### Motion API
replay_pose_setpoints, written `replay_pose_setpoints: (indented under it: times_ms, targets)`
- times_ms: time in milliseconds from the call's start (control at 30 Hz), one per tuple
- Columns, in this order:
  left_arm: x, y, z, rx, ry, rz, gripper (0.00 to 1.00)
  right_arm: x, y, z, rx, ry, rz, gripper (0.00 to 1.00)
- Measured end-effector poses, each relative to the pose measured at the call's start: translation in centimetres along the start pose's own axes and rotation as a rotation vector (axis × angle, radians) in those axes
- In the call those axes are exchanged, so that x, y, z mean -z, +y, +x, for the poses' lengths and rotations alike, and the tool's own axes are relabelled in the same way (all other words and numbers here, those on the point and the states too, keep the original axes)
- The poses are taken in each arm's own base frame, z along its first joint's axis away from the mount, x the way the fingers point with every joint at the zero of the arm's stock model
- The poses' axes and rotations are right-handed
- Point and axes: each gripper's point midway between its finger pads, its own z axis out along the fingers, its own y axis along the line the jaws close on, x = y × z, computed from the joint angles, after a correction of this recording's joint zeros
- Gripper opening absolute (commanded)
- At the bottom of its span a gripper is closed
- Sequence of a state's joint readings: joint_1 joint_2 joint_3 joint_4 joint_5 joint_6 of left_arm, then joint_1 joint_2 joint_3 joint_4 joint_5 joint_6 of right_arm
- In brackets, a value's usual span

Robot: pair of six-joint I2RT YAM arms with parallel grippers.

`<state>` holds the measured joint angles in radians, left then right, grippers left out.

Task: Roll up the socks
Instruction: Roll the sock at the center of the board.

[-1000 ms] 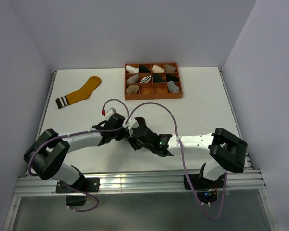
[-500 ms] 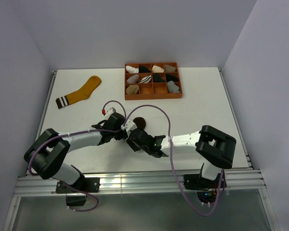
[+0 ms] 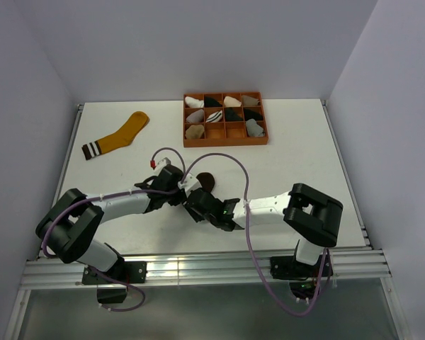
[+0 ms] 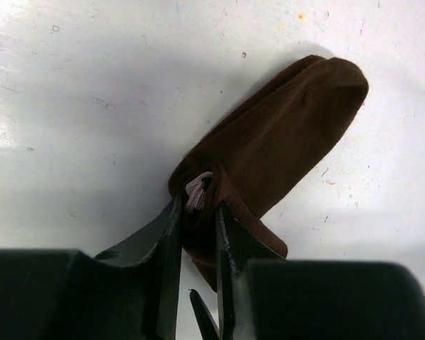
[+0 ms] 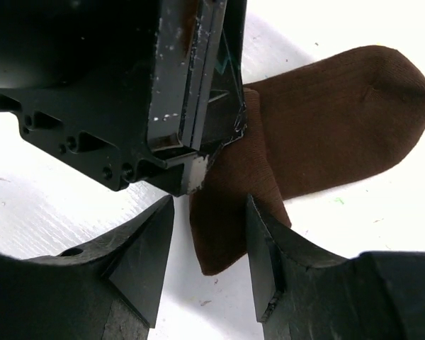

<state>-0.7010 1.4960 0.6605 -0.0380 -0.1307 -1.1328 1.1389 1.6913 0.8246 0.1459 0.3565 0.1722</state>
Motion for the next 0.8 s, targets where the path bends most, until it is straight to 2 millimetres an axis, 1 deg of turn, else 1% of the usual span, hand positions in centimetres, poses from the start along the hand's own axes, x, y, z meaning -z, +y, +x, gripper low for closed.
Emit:
replay_pose_setpoints:
  times_ms: [400,633,800]
  targets:
    - [-0.1,-0.2,0.0,-0.019,0.001,0.005,0.16,0.1,-0.9,0.0,0.003,-0.003,0.051,0.54]
    - [-0.1,-0.2,0.0,-0.022,0.002,0.006,0.16,0.1,-1.9,0.2,0.005,0.002,0.102,0.55]
    - [-0.1,-0.3,0.0,-0.031,0.005,0.011,0.16,-0.2,-1.7,0.5,0.01,0.019,0.094,0.56]
